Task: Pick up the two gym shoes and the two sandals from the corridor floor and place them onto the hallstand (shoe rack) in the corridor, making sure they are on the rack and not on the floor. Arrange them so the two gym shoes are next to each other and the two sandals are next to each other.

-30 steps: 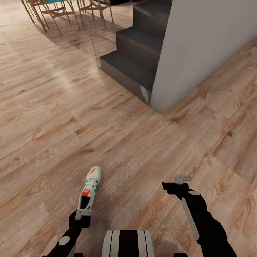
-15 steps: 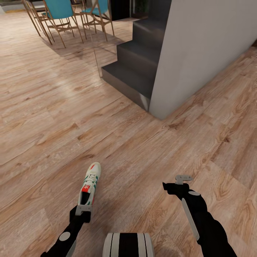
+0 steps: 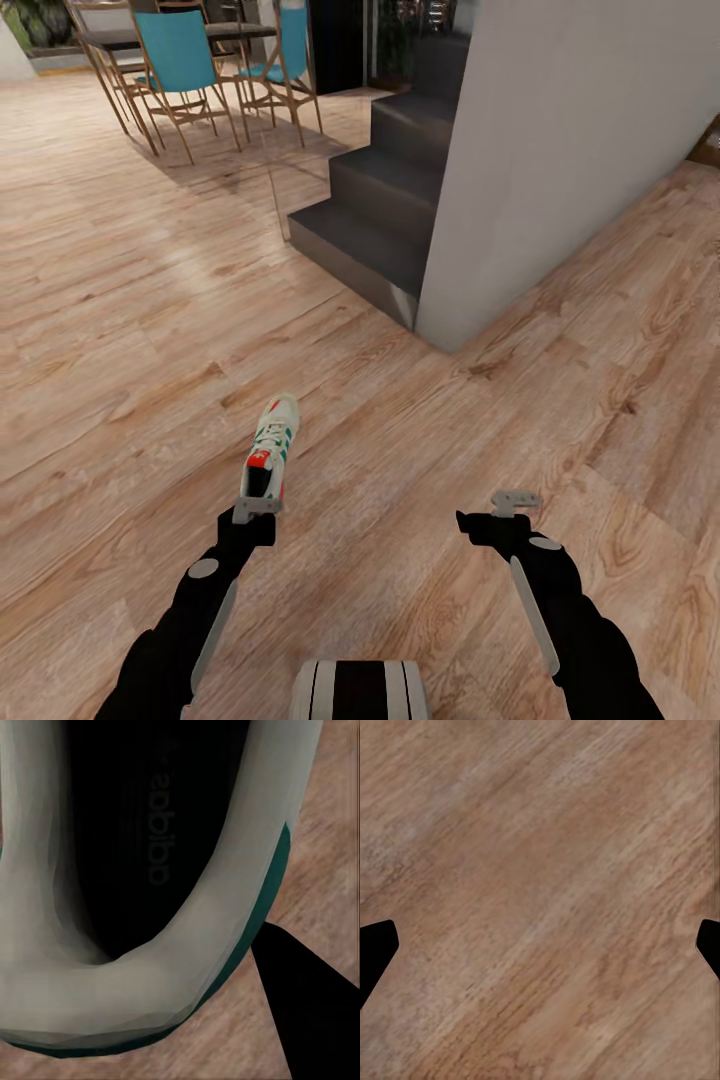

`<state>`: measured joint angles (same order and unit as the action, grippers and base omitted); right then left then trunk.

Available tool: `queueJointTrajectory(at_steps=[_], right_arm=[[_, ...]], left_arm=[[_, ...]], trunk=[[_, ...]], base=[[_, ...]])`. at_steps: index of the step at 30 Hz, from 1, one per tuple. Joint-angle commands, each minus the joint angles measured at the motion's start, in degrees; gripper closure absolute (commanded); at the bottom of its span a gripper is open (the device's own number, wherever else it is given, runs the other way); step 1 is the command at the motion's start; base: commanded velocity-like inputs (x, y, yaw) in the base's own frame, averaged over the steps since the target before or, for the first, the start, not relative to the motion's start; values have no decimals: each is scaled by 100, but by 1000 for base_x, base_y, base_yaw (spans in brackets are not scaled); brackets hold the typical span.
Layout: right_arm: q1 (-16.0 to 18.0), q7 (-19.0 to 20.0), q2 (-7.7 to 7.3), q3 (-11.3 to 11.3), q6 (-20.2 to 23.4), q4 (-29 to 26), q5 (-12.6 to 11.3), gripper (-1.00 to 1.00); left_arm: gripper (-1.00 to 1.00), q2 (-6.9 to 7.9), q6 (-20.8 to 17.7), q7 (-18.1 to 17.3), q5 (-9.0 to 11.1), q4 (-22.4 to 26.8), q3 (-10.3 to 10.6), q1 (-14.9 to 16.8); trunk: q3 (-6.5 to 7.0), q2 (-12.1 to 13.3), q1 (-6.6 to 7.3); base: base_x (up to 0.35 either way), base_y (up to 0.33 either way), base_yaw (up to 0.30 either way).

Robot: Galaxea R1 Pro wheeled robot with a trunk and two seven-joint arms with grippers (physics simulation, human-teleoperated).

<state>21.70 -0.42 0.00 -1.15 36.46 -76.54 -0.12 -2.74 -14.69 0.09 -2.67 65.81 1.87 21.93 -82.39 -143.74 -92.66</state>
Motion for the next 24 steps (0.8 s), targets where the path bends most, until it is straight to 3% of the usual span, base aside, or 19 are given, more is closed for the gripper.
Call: queueJointTrajectory(at_steps=[1,24], right_arm=[[1,-5,-4,0,28,-4,24,-100],[1,-2,0,1,28,7,-5,-100]], left_arm=[[100,-6,-173,-1,-14,324,53,-4],[100,1,-197,-1,29,311,33,-81]], trunk=[[26,0,3],[746,31,63]], base=[[0,0,0],[0,0,0]])
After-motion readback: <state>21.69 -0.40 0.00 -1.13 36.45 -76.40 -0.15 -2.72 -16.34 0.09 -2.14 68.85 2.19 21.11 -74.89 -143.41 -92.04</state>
